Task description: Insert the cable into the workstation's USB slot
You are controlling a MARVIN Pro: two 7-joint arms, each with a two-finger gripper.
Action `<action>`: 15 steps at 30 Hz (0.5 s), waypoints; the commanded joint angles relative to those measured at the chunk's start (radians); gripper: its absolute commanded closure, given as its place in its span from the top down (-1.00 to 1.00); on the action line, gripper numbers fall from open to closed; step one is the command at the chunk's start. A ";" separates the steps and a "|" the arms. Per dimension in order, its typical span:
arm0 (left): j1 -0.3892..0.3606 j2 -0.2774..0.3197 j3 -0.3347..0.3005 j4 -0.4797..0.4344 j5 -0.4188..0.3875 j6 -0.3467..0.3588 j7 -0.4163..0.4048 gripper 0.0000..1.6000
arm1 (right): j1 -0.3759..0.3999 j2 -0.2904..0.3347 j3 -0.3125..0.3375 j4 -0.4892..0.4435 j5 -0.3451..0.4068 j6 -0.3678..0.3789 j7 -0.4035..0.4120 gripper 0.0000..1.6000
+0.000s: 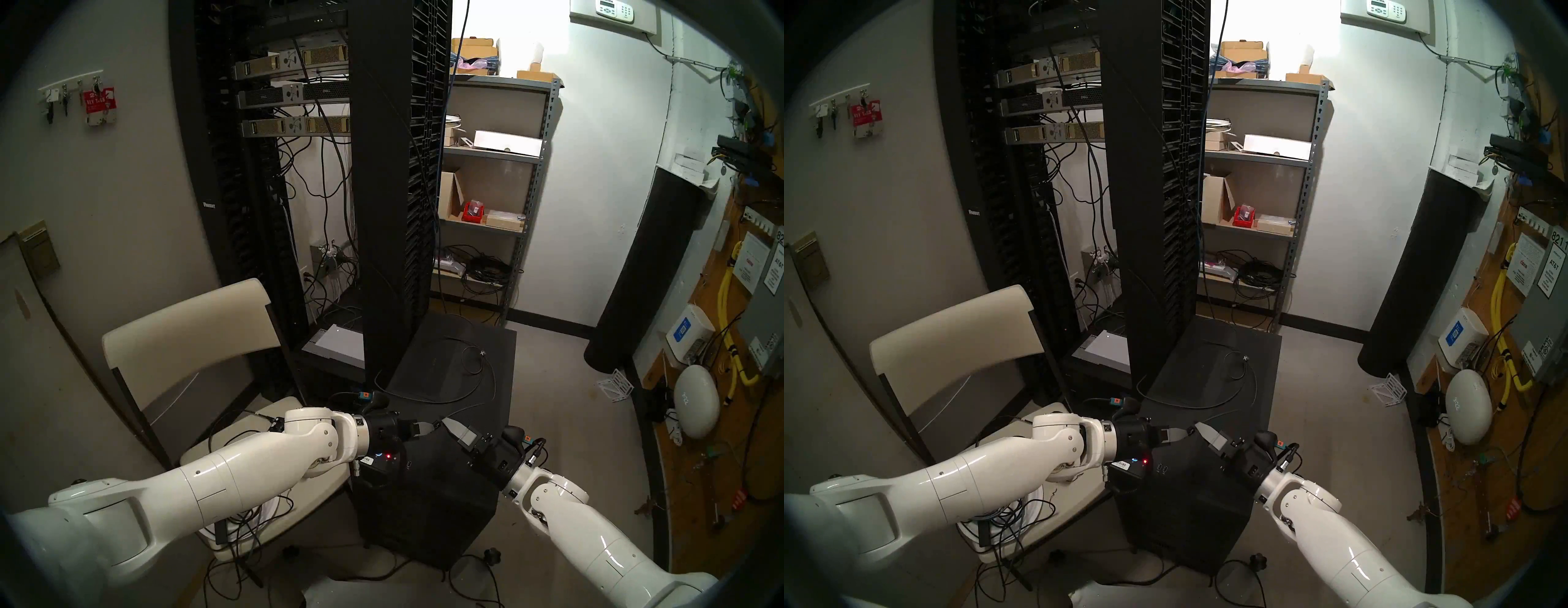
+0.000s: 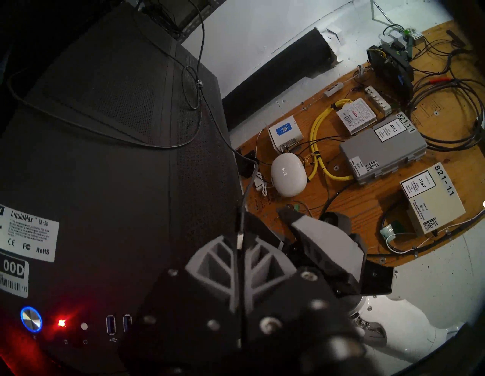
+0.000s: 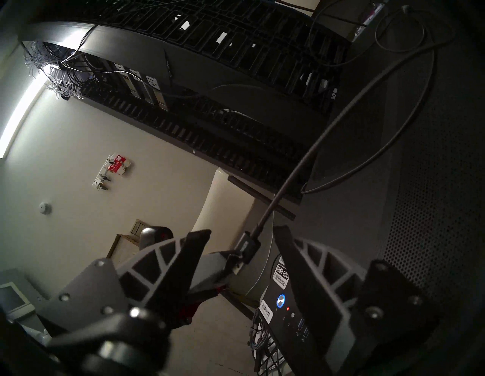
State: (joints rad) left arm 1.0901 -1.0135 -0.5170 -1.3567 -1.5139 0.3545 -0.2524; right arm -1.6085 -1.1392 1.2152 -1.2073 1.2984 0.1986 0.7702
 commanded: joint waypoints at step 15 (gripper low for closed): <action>0.002 0.010 -0.009 -0.050 -0.012 -0.007 0.010 -1.00 | 0.021 -0.016 -0.008 -0.026 -0.008 -0.014 -0.004 -0.05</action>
State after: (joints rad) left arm 1.0951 -1.0098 -0.5173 -1.3812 -1.5288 0.3599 -0.2460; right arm -1.5939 -1.1575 1.2011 -1.2059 1.2889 0.1871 0.7690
